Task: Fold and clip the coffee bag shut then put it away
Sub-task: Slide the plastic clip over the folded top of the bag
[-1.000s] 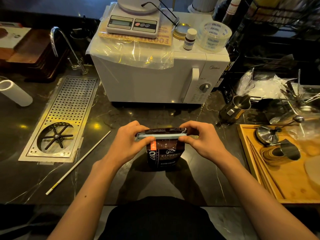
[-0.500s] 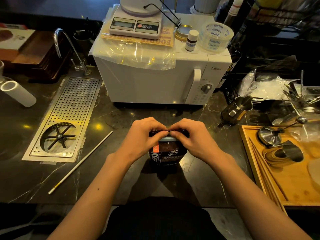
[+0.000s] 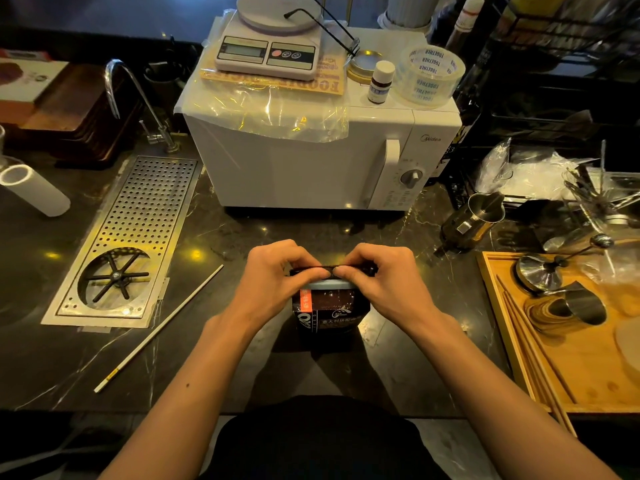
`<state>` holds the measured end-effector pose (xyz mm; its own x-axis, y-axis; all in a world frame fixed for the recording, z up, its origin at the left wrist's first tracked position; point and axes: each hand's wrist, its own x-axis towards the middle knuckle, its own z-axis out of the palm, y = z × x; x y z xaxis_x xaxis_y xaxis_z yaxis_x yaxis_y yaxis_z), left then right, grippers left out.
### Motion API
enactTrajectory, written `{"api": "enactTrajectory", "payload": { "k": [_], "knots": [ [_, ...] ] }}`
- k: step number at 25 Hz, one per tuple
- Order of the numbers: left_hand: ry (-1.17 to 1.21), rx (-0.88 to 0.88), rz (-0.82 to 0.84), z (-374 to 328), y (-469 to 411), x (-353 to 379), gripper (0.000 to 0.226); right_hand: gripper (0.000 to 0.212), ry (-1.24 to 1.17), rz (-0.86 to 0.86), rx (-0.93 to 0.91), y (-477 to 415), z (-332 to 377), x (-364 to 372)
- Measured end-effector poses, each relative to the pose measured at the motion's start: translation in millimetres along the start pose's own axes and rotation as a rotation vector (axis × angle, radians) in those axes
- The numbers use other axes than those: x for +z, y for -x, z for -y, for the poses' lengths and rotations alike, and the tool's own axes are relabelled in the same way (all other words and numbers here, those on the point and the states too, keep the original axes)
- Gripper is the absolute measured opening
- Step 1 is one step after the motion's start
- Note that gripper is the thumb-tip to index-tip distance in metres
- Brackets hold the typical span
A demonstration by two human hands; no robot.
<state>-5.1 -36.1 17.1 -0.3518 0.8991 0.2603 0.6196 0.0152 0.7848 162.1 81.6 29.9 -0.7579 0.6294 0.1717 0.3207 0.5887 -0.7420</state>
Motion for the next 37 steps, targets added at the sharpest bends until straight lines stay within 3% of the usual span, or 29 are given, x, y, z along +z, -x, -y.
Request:
{"api": "enactTrajectory", "payload": {
  "k": [5, 9, 11, 18, 22, 25, 29, 34, 37],
  "knots": [
    [0.033, -0.02, 0.006, 0.3, 0.0, -1.8, 0.01, 0.014, -0.041, -0.083, 0.064, 2.4, -2.2, 4.9],
    [-0.009, -0.017, 0.099, 1.5, -2.4, -6.2, 0.002, 0.005, -0.035, 0.076, 0.062, -1.5, -6.3, -7.8],
    [-0.04, -0.003, 0.13, 4.9, -1.9, -8.1, 0.007, 0.006, 0.003, 0.058, 0.053, -0.3, -8.2, -8.2],
    [-0.117, -0.04, -0.023, 7.1, -5.7, -12.8, 0.011, 0.011, 0.022, -0.121, 0.083, -0.9, -12.7, -5.8],
    [-0.032, -0.089, 0.022, 10.1, -1.4, -12.1, 0.004, 0.005, -0.018, -0.069, 0.123, 0.0, -17.0, -7.8],
    [0.033, -0.147, 0.053, 12.6, 3.4, -15.7, 0.011, 0.009, -0.071, -0.046, 0.143, 0.1, -19.7, -6.3],
    [0.28, -0.36, 0.005, 15.5, 16.6, -3.8, 0.012, 0.015, -0.315, -0.059, 0.274, 11.3, -21.4, 4.3],
    [0.464, -0.491, 0.111, 21.5, 34.0, 13.6, 0.056, 0.029, -0.53, -0.054, 0.388, 30.5, -24.6, 22.4],
    [0.486, -0.529, 0.08, 20.8, 38.0, 21.5, 0.082, 0.05, -0.564, -0.039, 0.46, 43.8, -35.7, 36.2]
  ]
}}
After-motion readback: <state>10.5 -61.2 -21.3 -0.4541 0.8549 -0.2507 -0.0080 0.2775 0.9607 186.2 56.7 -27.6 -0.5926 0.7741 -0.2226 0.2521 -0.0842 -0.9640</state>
